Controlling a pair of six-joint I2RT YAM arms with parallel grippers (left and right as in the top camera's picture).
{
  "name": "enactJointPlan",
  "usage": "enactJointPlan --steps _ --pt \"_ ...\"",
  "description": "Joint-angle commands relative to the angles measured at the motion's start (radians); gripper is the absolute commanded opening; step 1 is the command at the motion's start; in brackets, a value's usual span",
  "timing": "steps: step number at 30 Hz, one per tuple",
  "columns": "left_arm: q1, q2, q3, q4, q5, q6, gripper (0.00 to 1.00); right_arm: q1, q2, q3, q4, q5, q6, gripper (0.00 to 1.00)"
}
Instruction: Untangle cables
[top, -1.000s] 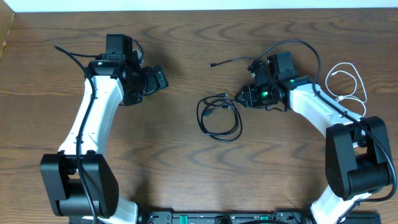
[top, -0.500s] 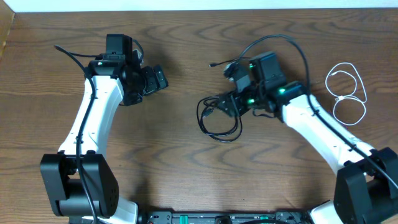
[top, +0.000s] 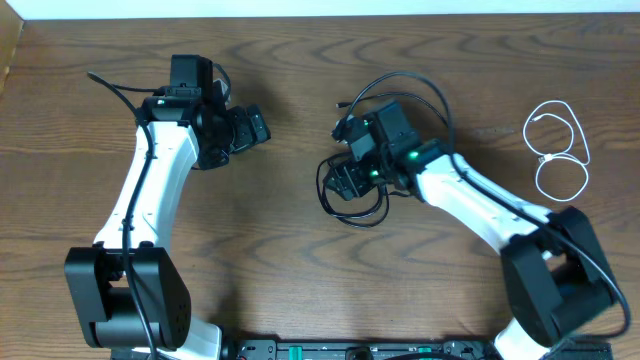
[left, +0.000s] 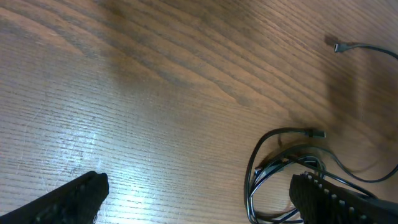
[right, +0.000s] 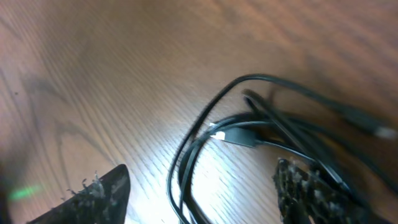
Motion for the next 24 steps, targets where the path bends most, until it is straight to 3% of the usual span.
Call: enactJointPlan --steps 1,9,24 --pt "0.002 0.004 -0.007 -0.003 -0.014 0.002 0.98 0.035 0.047 0.008 0.033 -0.076 0.05 0.65" --pt "0.002 0.004 -0.007 -0.003 -0.014 0.002 0.98 0.097 0.095 0.008 0.044 -0.039 0.143 0.35" --pt "0.002 0.004 -0.007 -0.003 -0.014 0.002 0.98 0.226 0.103 0.011 -0.024 0.188 0.179 0.34"
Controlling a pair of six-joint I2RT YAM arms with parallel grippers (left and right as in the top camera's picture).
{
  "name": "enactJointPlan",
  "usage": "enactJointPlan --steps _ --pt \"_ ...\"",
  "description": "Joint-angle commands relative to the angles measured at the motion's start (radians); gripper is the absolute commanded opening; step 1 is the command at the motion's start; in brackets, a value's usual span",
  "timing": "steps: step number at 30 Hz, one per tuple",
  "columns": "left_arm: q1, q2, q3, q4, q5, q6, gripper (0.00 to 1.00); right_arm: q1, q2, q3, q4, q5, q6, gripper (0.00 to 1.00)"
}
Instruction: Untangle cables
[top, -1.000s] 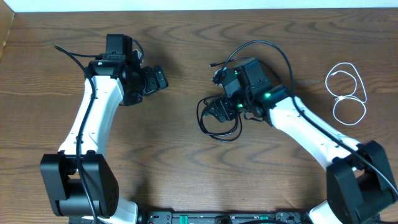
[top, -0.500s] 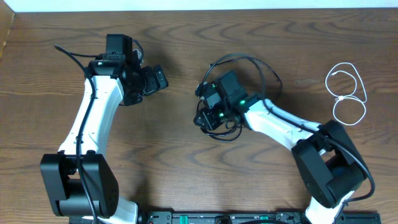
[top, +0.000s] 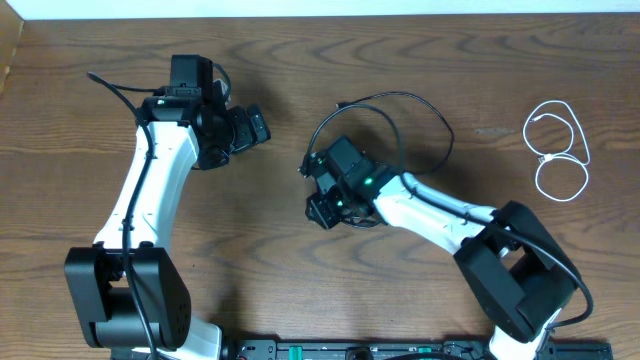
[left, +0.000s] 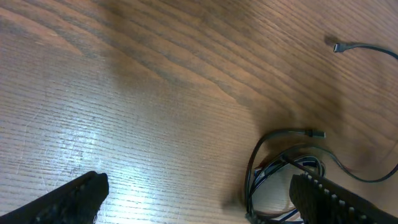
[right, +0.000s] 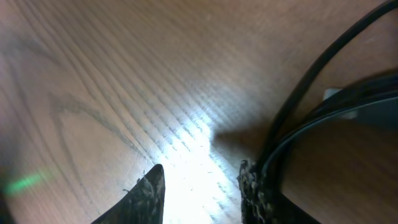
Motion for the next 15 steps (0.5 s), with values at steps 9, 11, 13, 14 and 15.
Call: enactJointPlan --steps 9,11,13,14,15 --pt "0.002 0.004 -0.007 -0.003 -0.014 0.002 0.98 0.017 -0.056 0.162 -0.204 0.083 -0.143 0.2" --pt "0.002 0.004 -0.007 -0.003 -0.014 0.002 0.98 0.013 -0.093 0.209 -0.257 0.093 -0.158 0.07" --pt "0.002 0.004 -0.007 -0.003 -0.014 0.002 0.98 -0.001 -0.138 0.23 -0.287 0.138 -0.161 0.01" --pt "0.002 0.004 -0.007 -0.003 -0.014 0.002 0.98 -0.01 -0.159 0.23 -0.296 0.166 -0.16 0.01" --pt "0.002 0.004 -0.007 -0.003 -0.014 0.002 0.98 -0.022 -0.174 0.23 -0.305 0.192 -0.16 0.01"
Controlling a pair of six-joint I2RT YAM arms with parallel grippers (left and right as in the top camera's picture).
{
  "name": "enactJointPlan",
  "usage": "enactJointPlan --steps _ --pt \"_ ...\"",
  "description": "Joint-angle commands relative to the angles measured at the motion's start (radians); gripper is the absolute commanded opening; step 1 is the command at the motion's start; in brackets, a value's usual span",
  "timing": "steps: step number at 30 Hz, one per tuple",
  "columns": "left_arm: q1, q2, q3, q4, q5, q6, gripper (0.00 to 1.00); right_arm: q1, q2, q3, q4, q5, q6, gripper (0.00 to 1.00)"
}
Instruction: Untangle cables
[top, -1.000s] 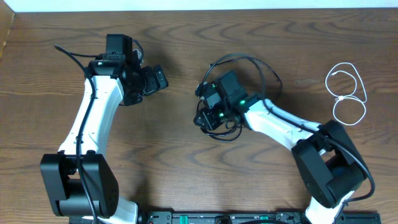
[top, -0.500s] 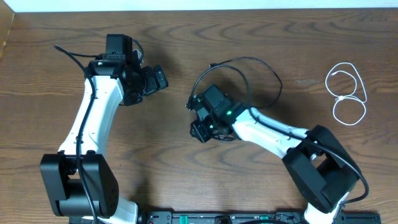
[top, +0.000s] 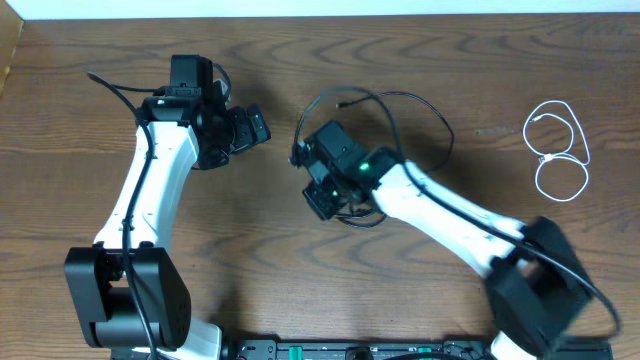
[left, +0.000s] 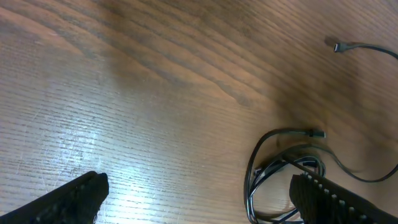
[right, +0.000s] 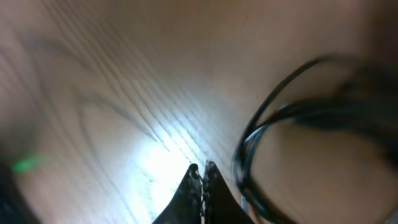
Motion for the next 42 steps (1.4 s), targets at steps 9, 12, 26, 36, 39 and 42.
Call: enactJointPlan --steps 9,12,26,36,39,42 --pt "0.002 0.004 -0.007 -0.003 -0.014 0.002 0.98 -0.242 -0.088 -0.004 -0.055 -0.023 -0.039 0.01" --pt "0.002 0.004 -0.007 -0.003 -0.014 0.002 0.98 -0.311 -0.084 -0.027 -0.051 -0.096 -0.04 0.02" --pt "0.002 0.004 -0.007 -0.003 -0.014 0.002 0.98 -0.481 -0.082 -0.103 -0.019 -0.19 -0.147 0.6" --pt "0.002 0.004 -0.007 -0.003 -0.014 0.002 0.98 -0.483 -0.06 -0.106 -0.047 -0.342 -0.227 0.8" --pt "0.002 0.004 -0.007 -0.003 -0.014 0.002 0.98 -0.483 -0.021 -0.106 -0.038 -0.393 -0.268 0.71" --pt "0.002 0.004 -0.007 -0.004 -0.014 0.002 0.98 -0.483 0.037 -0.106 -0.024 -0.486 -0.309 0.67"
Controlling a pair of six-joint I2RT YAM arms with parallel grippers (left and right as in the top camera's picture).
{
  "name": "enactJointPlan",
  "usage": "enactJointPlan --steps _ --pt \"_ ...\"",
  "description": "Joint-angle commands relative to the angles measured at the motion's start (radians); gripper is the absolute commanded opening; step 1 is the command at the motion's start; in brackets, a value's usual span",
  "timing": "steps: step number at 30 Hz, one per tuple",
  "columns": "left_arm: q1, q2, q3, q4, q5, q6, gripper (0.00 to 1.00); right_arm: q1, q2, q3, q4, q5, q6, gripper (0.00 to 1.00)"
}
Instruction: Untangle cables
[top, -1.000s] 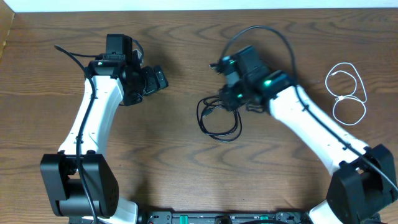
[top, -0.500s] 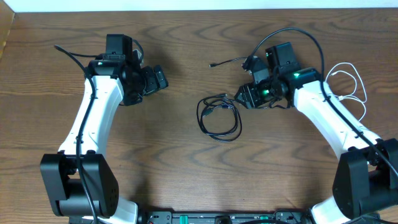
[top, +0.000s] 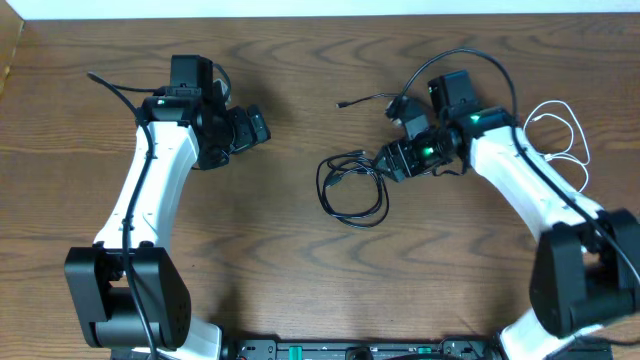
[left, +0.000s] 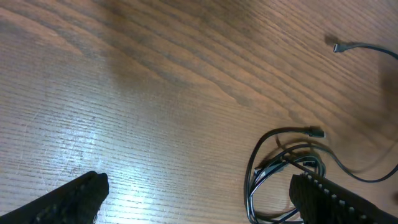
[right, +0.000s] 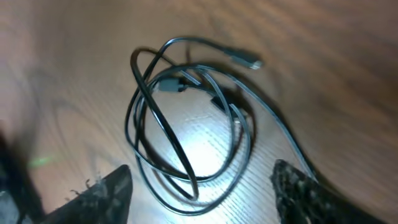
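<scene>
A black cable coil (top: 351, 190) lies mid-table, seen also as the coil (right: 186, 121) in the right wrist view and the coil (left: 283, 180) in the left wrist view. A loose plug end (top: 343, 103) lies farther back, and its strand arcs up past the right wrist. My right gripper (top: 392, 160) hangs just right of the coil; this gripper (right: 202, 173) is open with only coil loops below it. My left gripper (top: 252, 127) is at the upper left, well clear of the coil; the left gripper (left: 199, 182) is open and empty.
A white cable (top: 558, 150) lies looped at the far right, close to the right arm's forearm. The wooden table (top: 250, 240) runs to a pale back edge at the top.
My right gripper was shut at the coil's left side. Now it is open on the coil's right side. The long strand now arcs over to the right. The left arm is unchanged.
My right gripper was open over the tangle, then low at its left edge with the fingers closing in, then shut there. Now it stands open on the right, the coil lies smaller mid-table, and a long strand runs back-right. My left gripper stayed open throughout.
</scene>
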Motion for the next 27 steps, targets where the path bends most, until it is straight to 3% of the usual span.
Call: enactJointPlan --steps 1,8,12,15,27 --pt "0.002 0.004 -0.007 -0.003 -0.014 0.002 0.98 -0.002 0.077 -0.008 0.016 -0.171 -0.081 0.67" --pt "0.002 0.004 -0.007 -0.003 -0.014 0.002 0.98 -0.002 0.228 -0.008 0.108 -0.484 -0.123 0.5" --pt "0.002 0.004 -0.007 -0.003 -0.014 0.002 0.98 -0.01 0.277 -0.008 0.13 -0.643 -0.206 0.29" --pt "0.002 0.004 -0.007 -0.003 -0.014 0.002 0.98 -0.026 0.273 -0.007 0.133 -0.656 -0.215 0.15" --pt "0.002 0.004 -0.007 -0.003 -0.014 0.002 0.98 -0.078 0.272 -0.007 0.126 -0.661 -0.215 0.08"
